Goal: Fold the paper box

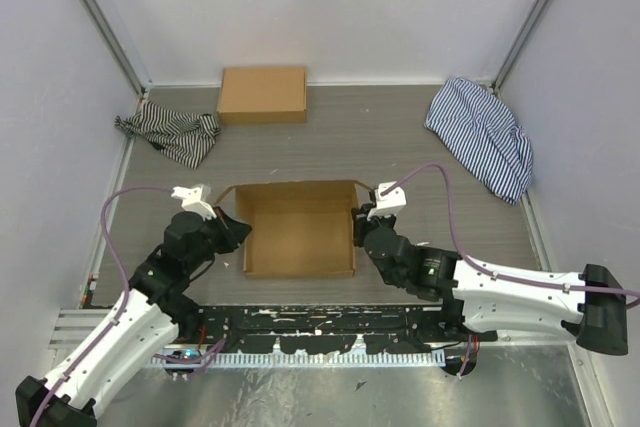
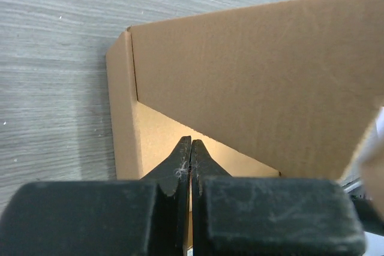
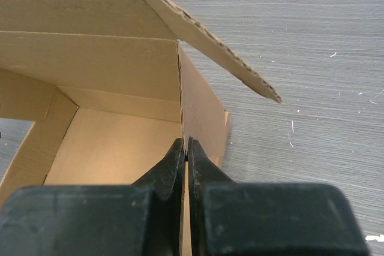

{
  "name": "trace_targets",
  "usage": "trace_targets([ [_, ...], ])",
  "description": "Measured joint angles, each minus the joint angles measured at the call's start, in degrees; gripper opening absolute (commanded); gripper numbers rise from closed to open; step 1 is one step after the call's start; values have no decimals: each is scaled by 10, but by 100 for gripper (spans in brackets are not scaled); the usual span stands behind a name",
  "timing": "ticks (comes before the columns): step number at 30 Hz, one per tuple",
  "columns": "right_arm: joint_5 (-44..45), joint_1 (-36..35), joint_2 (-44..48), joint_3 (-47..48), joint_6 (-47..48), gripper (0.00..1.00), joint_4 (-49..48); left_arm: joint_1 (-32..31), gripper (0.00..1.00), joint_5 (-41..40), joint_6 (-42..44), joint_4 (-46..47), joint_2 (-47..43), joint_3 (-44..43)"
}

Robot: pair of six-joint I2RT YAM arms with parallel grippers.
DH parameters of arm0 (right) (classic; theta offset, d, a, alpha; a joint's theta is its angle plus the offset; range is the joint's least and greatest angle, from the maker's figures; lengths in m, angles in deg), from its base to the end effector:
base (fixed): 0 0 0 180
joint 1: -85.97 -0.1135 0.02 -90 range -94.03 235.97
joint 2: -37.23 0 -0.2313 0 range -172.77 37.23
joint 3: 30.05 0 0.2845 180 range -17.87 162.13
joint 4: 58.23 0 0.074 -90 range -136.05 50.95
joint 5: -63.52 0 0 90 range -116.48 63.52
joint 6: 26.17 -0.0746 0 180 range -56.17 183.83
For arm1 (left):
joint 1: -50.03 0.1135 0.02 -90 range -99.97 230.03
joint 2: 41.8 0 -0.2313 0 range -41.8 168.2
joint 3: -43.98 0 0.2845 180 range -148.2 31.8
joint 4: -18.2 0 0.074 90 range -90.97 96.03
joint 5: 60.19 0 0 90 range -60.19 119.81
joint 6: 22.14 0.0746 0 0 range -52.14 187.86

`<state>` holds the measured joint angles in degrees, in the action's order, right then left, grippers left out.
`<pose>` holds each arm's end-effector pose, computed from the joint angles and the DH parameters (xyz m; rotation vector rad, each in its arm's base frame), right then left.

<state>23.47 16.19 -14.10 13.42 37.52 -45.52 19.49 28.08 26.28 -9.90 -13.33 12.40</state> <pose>0.1474 0.2351 0.2123 -0.1217 1.8086 0.3516 0.2039 -0.1177 0.1764 -0.2213 2.0810 -0.7594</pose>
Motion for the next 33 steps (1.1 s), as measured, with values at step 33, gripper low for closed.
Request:
trace_targets([
  [33, 36, -12, -143, 152, -59, 1, 125, 0, 6, 13, -9, -8, 0, 36],
])
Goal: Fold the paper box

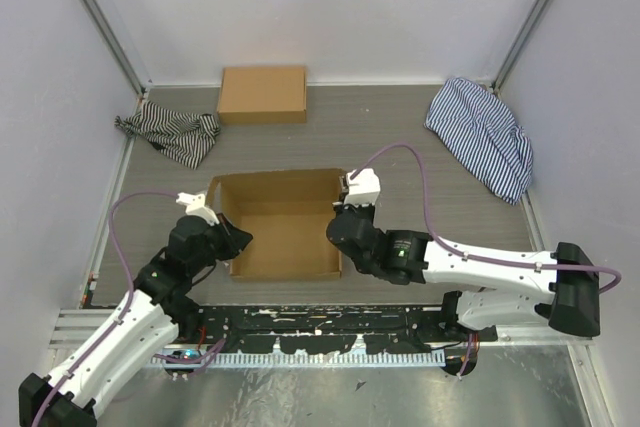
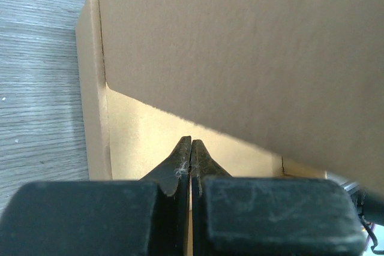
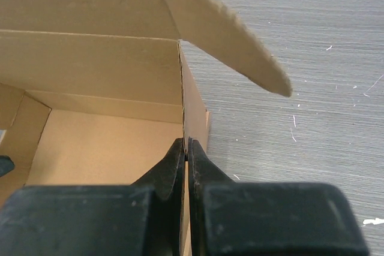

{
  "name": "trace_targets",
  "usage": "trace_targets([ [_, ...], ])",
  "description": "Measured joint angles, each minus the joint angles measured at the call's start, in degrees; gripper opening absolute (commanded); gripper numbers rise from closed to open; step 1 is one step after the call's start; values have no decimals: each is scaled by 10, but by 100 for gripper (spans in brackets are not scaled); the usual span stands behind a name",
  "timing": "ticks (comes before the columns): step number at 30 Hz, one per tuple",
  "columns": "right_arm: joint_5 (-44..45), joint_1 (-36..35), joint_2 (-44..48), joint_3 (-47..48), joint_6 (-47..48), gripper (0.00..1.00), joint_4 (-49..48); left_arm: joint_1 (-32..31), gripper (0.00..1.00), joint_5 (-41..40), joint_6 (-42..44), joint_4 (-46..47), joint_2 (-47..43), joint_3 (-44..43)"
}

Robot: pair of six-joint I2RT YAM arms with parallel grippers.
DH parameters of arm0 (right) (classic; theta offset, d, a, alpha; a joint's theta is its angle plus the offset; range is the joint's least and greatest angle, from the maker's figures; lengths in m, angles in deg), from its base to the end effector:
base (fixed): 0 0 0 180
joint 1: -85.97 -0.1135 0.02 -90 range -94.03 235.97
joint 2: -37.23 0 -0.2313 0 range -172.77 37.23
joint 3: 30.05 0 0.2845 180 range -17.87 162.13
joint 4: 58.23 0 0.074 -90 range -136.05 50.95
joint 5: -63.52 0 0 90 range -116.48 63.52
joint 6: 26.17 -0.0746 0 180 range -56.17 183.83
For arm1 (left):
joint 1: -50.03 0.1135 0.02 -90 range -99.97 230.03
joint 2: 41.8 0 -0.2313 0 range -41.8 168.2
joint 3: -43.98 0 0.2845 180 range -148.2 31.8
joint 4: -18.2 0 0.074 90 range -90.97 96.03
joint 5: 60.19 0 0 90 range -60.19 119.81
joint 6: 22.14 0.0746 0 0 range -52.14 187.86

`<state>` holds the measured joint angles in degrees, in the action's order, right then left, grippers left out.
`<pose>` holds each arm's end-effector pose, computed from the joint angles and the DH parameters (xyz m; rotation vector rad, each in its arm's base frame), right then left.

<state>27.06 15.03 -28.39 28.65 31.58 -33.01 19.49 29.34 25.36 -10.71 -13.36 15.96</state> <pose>0.1570 0.2707 0.2269 -0.1246 1.8943 0.2190 0.1990 -0.1167 0.1488 -0.2318 2.1629 -0.7504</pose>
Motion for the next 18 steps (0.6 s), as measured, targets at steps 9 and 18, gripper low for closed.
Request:
trace_targets([
  [9, 23, -1, -30, 45, -65, 1, 67, 0, 6, 5, -2, 0, -2, 2],
  [18, 48, -2, -35, 59, -176, 1, 124, 0, 6, 9, -6, 1, -7, 9],
])
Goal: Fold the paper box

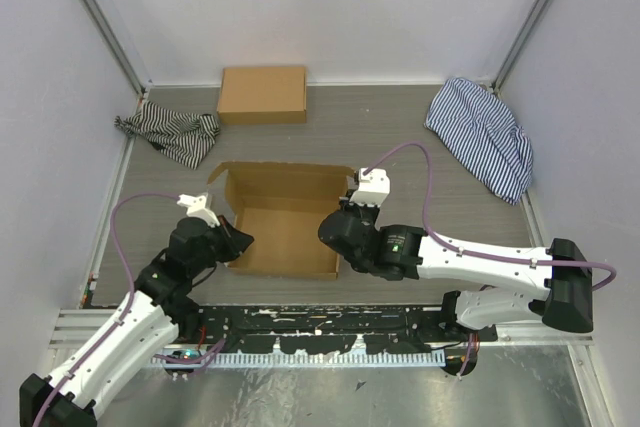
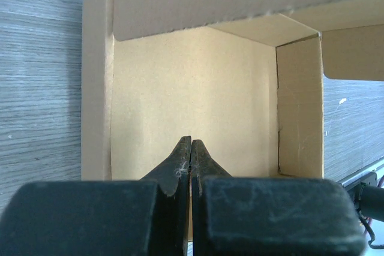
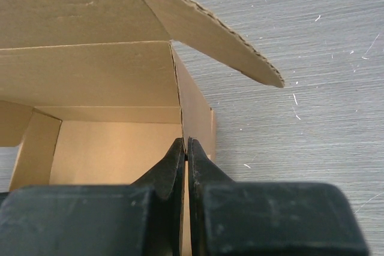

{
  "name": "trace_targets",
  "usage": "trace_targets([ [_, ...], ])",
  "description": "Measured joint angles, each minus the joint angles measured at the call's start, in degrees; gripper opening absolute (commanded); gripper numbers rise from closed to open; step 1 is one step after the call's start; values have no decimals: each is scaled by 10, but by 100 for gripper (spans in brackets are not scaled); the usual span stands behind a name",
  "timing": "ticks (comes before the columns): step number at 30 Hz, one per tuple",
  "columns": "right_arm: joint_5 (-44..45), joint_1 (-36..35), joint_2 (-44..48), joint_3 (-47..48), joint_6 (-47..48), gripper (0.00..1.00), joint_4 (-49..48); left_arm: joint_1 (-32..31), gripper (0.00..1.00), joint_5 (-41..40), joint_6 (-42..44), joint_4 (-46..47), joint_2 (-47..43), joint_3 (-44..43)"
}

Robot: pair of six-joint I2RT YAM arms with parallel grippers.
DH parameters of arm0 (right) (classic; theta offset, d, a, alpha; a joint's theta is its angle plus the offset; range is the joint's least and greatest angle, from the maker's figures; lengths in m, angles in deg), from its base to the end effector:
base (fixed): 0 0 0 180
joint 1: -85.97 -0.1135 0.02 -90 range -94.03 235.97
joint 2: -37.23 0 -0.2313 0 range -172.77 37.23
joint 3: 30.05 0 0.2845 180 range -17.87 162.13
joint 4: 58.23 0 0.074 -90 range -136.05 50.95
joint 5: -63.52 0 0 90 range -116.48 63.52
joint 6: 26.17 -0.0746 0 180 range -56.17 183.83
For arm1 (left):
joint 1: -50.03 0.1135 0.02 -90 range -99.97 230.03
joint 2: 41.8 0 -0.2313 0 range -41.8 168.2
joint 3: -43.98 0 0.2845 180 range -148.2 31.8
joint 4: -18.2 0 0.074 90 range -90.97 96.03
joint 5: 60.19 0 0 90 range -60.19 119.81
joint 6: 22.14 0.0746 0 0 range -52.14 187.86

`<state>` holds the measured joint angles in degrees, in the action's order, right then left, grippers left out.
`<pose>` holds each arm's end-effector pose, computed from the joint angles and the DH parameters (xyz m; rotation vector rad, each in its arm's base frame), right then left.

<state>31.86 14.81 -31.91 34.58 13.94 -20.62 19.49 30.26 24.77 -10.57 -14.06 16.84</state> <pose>0.1586 0.2683 0.2314 0.1109 1.9331 0.2102 0.1972 -0.1170 0.1453 -0.2335 2.1692 -0.7713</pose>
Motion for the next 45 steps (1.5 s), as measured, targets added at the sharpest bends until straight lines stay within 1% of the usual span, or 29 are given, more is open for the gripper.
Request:
trace_targets([
  [4, 3, 0, 0, 2, -17, 1, 6, 0, 6, 2, -1, 0, 2, 4],
  [17, 4, 0, -29, 33, -11, 1, 23, -1, 6, 15, -15, 33, 39, 40],
  [30, 10, 0, -78, 65, -16, 1, 18, -4, 6, 23, -18, 52, 52, 40],
  [45, 6, 0, -100, 86, -52, 1, 21, -10, 5, 27, -20, 74, 79, 40],
])
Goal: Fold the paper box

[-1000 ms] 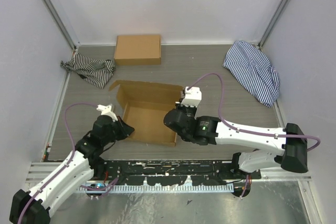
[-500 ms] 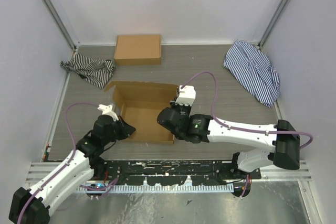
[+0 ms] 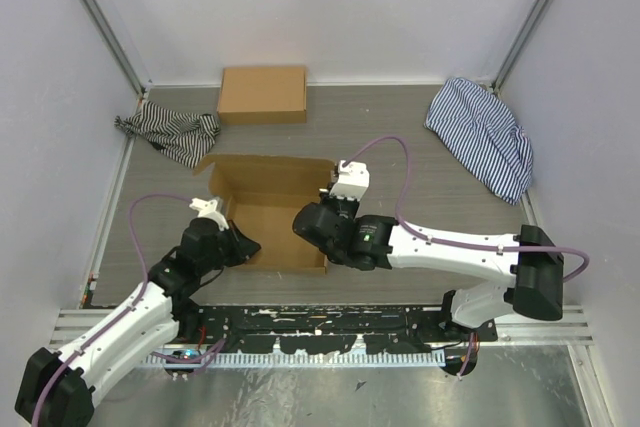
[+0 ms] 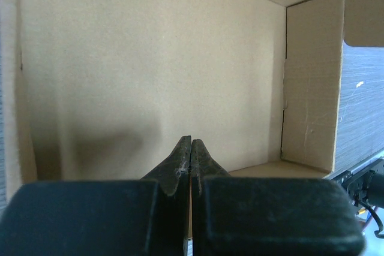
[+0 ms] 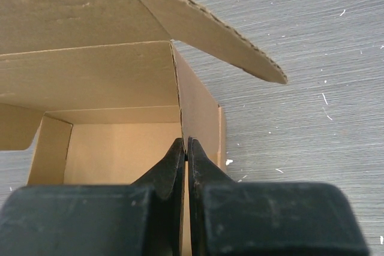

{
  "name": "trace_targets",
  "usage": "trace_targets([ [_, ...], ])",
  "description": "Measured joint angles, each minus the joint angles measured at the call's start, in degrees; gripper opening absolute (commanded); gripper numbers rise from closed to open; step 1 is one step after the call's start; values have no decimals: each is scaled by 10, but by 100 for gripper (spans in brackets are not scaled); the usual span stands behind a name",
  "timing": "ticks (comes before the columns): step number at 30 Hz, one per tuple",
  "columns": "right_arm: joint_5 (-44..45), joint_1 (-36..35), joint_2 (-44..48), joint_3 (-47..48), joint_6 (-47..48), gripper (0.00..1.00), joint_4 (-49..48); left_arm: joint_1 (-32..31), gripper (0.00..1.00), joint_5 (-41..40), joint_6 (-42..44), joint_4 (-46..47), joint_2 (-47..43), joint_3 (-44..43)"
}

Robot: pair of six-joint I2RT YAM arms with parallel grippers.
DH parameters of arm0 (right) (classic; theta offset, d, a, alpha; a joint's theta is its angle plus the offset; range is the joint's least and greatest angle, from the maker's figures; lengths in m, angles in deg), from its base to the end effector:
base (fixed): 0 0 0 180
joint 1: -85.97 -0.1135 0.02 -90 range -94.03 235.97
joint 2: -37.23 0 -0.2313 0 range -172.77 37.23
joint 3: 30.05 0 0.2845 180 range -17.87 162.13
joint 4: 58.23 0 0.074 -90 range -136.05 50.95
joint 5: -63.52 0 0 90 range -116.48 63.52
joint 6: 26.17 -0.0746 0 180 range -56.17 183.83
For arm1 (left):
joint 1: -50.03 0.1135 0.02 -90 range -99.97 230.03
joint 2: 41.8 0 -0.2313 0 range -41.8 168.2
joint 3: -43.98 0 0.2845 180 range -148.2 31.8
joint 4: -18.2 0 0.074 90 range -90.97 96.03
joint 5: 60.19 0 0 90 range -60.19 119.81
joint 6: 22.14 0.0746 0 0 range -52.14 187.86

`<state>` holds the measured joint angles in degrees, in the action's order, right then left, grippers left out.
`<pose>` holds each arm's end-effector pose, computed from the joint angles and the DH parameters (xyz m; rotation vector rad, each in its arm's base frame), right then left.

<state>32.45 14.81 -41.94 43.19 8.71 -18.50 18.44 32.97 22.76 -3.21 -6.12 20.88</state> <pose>0.1697 0.2994 0.2308 0.1685 1.9472 0.2062 0.1962 -0.1255 0.1034 -0.2353 2.2709 -0.8026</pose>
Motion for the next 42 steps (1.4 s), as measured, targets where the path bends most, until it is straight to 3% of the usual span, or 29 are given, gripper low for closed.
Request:
trace_targets([
  [17, -3, 0, -35, 26, -64, 1, -3, -10, 5, 0, -4, 15, 5, 10],
  [42, -16, 0, -76, 61, -89, 1, -20, -19, 5, 0, -6, 30, 24, 10],
])
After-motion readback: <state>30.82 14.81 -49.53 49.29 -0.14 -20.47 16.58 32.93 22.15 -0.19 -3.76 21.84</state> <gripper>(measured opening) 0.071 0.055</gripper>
